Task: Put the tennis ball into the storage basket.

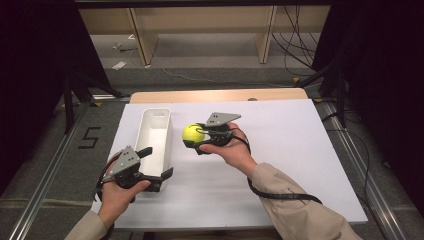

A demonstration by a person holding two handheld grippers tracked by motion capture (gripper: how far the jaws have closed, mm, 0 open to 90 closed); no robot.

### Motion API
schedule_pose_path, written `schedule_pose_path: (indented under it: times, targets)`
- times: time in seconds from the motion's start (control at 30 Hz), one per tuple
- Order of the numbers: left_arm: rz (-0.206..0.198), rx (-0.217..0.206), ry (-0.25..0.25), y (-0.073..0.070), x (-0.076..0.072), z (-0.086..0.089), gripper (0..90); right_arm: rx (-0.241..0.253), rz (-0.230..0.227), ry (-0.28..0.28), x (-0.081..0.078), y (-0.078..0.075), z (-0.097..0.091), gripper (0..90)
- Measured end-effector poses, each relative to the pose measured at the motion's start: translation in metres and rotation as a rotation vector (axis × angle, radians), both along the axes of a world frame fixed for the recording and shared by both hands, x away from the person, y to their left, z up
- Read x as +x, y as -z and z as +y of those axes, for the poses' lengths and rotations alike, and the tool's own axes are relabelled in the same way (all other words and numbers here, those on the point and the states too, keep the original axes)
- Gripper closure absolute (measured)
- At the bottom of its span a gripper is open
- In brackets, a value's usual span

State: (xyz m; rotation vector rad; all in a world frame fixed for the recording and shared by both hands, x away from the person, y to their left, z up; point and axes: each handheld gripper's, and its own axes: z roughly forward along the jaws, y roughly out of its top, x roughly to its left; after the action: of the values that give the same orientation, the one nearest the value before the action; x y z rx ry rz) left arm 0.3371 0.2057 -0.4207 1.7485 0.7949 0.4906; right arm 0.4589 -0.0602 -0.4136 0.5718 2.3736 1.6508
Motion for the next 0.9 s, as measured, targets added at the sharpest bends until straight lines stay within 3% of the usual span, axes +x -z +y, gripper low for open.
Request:
schedule_pose_path:
  times: [0.9]
  targets:
    - [0.000,0.001,0.002,0.0001,-0.0001,-0.0002,0.0,0.004,-0.002,-0.008,0.0060,-0.0008,0.0100,26.8]
